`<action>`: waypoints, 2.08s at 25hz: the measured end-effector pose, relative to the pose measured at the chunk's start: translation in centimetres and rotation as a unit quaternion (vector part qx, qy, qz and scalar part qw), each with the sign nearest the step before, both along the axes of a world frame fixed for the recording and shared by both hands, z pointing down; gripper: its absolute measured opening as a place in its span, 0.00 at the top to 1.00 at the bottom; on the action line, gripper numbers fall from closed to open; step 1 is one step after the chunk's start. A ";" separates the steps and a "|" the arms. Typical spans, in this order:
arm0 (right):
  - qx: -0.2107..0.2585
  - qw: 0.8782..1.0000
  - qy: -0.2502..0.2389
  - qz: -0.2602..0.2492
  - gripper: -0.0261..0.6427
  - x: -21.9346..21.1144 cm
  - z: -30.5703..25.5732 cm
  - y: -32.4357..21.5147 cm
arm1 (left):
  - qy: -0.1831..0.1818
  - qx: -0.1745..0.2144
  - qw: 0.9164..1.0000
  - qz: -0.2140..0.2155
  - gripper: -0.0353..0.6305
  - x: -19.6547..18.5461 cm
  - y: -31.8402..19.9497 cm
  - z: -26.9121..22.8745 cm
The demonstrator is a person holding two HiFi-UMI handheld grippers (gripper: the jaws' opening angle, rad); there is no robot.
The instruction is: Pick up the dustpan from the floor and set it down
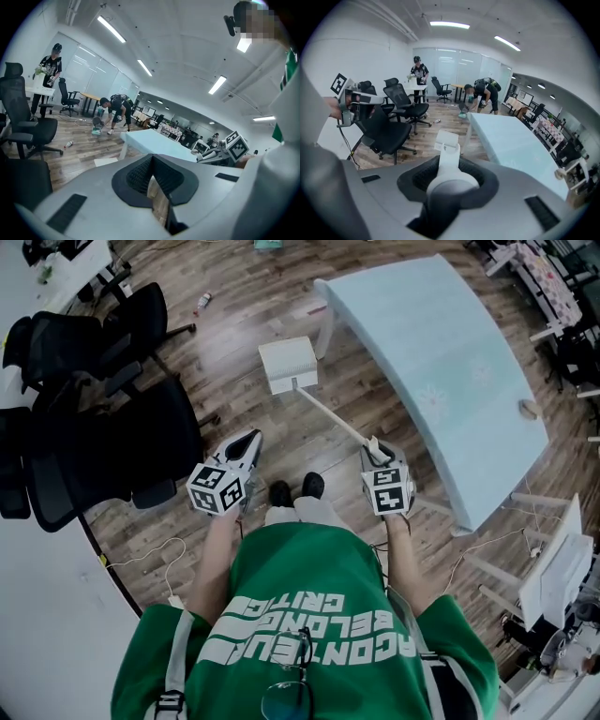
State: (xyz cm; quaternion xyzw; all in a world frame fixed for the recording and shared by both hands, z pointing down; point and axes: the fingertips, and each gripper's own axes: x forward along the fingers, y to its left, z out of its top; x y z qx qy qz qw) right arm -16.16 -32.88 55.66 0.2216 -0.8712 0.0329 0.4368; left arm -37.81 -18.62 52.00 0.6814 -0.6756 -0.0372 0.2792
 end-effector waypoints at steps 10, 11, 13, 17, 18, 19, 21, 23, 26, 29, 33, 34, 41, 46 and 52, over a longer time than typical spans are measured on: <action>0.034 0.998 -0.043 -0.003 0.78 -0.7 -4.9 -0.6 | -0.008 0.005 1.000 0.014 0.96 0.9 -1.0 -0.6; 0.034 0.998 -0.045 -0.001 0.78 -0.8 -5.0 -0.6 | -0.009 0.005 1.000 0.015 0.96 0.9 -1.0 -0.7; 0.037 0.998 -0.045 -0.001 0.78 -0.9 -5.3 -0.5 | -0.011 0.008 1.000 0.019 0.96 0.9 -1.2 -1.0; 0.048 0.998 -0.037 -0.010 0.78 -1.0 -5.2 -0.2 | -0.015 0.017 0.999 0.028 0.96 1.2 -1.4 -1.4; 0.047 0.998 -0.036 -0.009 0.78 -0.9 -5.0 -0.2 | -0.018 0.018 0.999 0.030 0.96 1.2 -1.4 -1.5; 0.046 0.998 -0.036 -0.008 0.78 -0.8 -4.8 -0.2 | -0.021 0.019 0.999 0.031 0.96 1.3 -1.4 -1.5; 0.043 0.998 -0.036 -0.002 0.78 -0.7 -4.9 -0.1 | -0.025 0.015 0.999 0.030 0.96 1.3 -1.4 -1.4; 0.041 0.999 -0.035 -0.001 0.78 -0.6 -4.9 0.1 | -0.017 0.012 0.999 0.026 0.96 1.2 -1.3 -1.3; 0.039 0.999 -0.031 -0.002 0.78 -0.6 -4.7 0.3 | -0.006 0.015 0.999 0.027 0.96 1.0 -1.3 -1.4; 0.037 0.999 -0.027 0.001 0.78 -0.5 -4.5 0.7 | -0.008 0.013 0.999 0.033 0.96 1.0 -1.0 -1.3; 0.035 0.999 -0.019 0.008 0.78 -0.1 -4.2 1.9 | -0.005 0.014 0.999 0.043 0.96 1.0 -0.5 -1.3; 0.034 0.999 -0.017 0.010 0.78 0.0 -3.9 2.3 | -0.004 0.014 0.999 0.047 0.96 1.0 -0.4 -1.2; 0.019 0.999 0.004 0.045 0.78 1.5 -2.4 5.7 | 0.009 0.012 0.996 0.086 0.96 1.9 0.4 -0.3; -0.011 0.993 0.022 0.112 0.78 5.9 -0.1 9.3 | 0.022 -0.003 0.987 0.159 0.96 4.7 -0.3 1.1; -0.047 0.976 0.050 0.207 0.78 14.0 2.1 13.6 | 0.023 -0.010 0.969 0.245 0.96 10.4 -2.6 1.8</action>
